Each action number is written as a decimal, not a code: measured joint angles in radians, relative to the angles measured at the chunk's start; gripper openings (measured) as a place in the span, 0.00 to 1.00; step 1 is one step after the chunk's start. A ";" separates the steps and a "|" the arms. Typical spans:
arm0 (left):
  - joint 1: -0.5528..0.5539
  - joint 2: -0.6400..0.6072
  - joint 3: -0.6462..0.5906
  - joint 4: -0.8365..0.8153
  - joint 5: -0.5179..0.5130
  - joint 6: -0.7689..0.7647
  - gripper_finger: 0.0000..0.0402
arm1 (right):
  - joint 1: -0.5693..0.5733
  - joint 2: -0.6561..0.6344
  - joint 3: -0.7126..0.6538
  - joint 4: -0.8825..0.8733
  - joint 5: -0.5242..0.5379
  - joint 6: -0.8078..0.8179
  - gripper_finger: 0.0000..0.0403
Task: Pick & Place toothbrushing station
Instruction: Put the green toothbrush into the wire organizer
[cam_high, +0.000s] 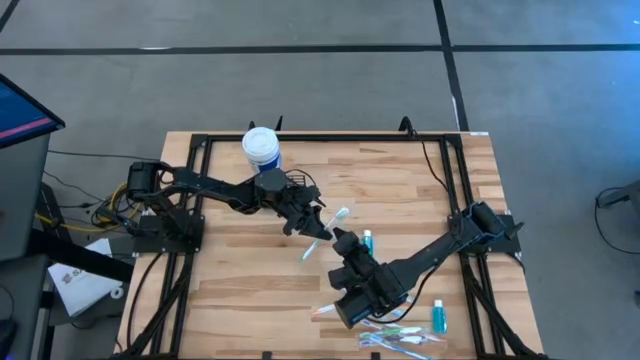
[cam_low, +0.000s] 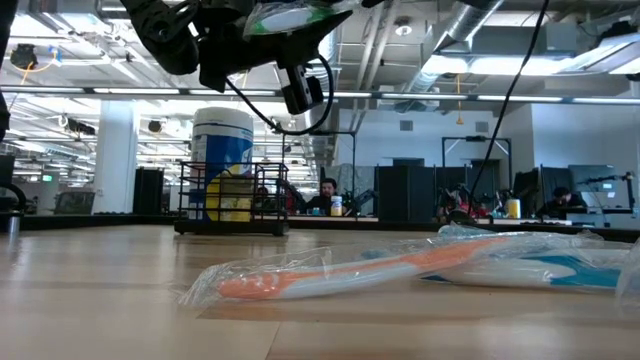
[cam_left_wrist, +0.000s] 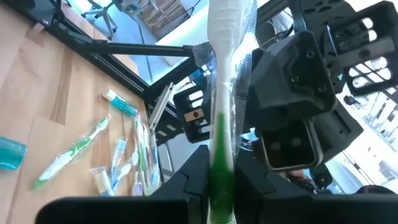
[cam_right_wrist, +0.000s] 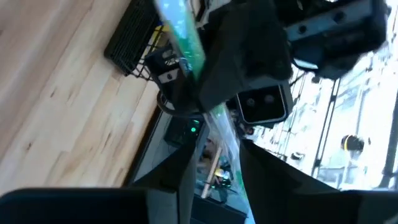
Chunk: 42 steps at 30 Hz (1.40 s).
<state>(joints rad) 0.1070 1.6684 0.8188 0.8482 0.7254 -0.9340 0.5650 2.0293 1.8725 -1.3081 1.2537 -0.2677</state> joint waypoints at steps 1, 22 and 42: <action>0.000 0.000 0.000 -0.001 0.000 0.012 0.07 | 0.002 -0.004 0.000 0.000 0.000 0.021 0.28; 0.003 -0.199 -0.128 -0.002 -0.133 0.228 0.07 | 0.057 -0.015 0.000 -0.197 -0.027 0.506 0.28; -0.059 -0.626 -0.518 -0.035 -0.786 0.615 0.09 | -0.026 -0.015 0.000 -0.204 -0.067 0.659 0.28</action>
<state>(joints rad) 0.0481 1.0421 0.3004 0.8136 -0.0602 -0.3192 0.5393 2.0144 1.8721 -1.5119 1.1865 0.3908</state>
